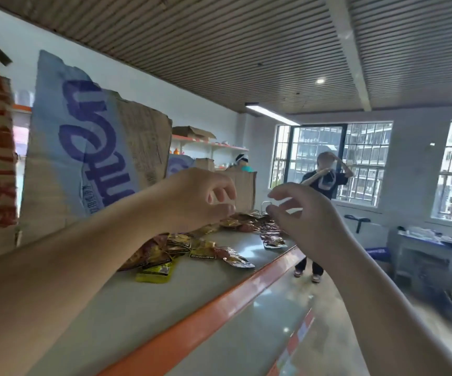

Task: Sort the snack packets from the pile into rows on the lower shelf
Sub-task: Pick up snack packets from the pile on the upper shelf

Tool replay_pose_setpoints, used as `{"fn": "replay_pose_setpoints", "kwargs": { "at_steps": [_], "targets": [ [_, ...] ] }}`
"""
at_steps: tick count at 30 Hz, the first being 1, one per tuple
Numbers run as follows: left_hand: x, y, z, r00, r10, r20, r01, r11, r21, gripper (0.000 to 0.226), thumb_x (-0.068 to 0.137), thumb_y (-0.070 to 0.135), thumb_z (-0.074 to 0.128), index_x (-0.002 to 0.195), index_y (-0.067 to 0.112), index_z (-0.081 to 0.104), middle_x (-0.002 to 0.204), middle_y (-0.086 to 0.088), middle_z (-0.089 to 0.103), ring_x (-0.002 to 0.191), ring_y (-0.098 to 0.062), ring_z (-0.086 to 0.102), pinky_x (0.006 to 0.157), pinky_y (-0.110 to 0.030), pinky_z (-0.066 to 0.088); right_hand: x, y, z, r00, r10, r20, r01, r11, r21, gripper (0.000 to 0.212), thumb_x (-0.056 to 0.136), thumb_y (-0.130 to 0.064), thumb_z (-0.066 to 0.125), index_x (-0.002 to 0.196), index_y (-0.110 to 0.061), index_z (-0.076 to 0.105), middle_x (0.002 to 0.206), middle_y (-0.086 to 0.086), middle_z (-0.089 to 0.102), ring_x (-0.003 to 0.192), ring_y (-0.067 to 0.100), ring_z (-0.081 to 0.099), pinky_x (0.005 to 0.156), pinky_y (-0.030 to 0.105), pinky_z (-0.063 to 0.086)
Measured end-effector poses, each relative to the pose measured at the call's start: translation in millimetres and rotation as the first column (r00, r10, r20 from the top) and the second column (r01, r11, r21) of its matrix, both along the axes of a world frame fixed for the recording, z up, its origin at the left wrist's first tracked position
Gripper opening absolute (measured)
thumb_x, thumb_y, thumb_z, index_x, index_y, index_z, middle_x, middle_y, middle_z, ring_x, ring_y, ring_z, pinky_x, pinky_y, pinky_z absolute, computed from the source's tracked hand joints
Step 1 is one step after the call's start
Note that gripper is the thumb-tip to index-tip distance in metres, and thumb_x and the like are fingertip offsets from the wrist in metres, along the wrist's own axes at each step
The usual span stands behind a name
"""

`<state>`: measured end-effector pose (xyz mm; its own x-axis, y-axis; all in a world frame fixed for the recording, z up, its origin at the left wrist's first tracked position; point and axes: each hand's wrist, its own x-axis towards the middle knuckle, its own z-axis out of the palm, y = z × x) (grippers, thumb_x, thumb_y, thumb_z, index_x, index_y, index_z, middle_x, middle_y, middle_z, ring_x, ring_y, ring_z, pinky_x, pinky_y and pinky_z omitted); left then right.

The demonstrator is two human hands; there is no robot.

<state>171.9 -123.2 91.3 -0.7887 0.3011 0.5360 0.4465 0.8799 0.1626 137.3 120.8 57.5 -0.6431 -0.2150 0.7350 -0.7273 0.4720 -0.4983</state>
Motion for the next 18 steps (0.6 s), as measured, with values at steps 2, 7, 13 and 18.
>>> {"fn": "replay_pose_setpoints", "kwargs": {
  "at_steps": [2,7,13,18],
  "targets": [
    [-16,0,4,0.999,0.013,0.033,-0.012,0.999,-0.036,0.023,0.089,0.063,0.057,0.108,0.051,0.060,0.103,0.028,0.063,0.092,0.008,0.063,0.082,-0.029,0.057,-20,-2,0,1.000,-0.001,0.010,0.001,1.000,0.013,0.015,0.092,-0.023,0.075,0.104,-0.029,0.070,0.103,-0.017,0.064,0.096,0.006,0.062,0.081,0.031,0.052],
    [-51,9,2,0.997,0.033,0.069,-0.028,0.997,-0.075,0.011,0.091,0.059,0.062,0.100,0.053,0.059,0.097,0.029,0.065,0.086,0.009,0.064,0.082,-0.031,0.059,-63,3,-4,0.999,0.005,0.042,-0.006,1.000,0.013,0.015,0.091,-0.024,0.075,0.105,-0.027,0.070,0.104,-0.010,0.065,0.095,0.011,0.064,0.081,0.037,0.056],
    [-80,29,-2,0.991,0.097,0.096,-0.087,0.990,-0.108,0.010,0.093,0.053,0.063,0.101,0.047,0.063,0.095,0.025,0.067,0.085,0.006,0.065,0.082,-0.032,0.060,-125,20,-11,0.999,0.042,0.020,-0.042,0.999,0.007,0.013,0.091,-0.031,0.074,0.103,-0.034,0.069,0.105,-0.015,0.066,0.093,0.006,0.064,0.073,0.025,0.050],
    [-109,50,-5,0.971,0.218,0.103,-0.188,0.952,-0.242,0.014,0.096,0.050,0.063,0.107,0.042,0.066,0.096,0.023,0.065,0.085,0.004,0.063,0.080,-0.030,0.058,-193,31,-15,0.992,0.128,-0.008,-0.127,0.991,0.029,0.011,0.091,-0.040,0.071,0.099,-0.043,0.065,0.101,-0.023,0.064,0.088,-0.004,0.061,0.066,0.018,0.041]
  ]
}}
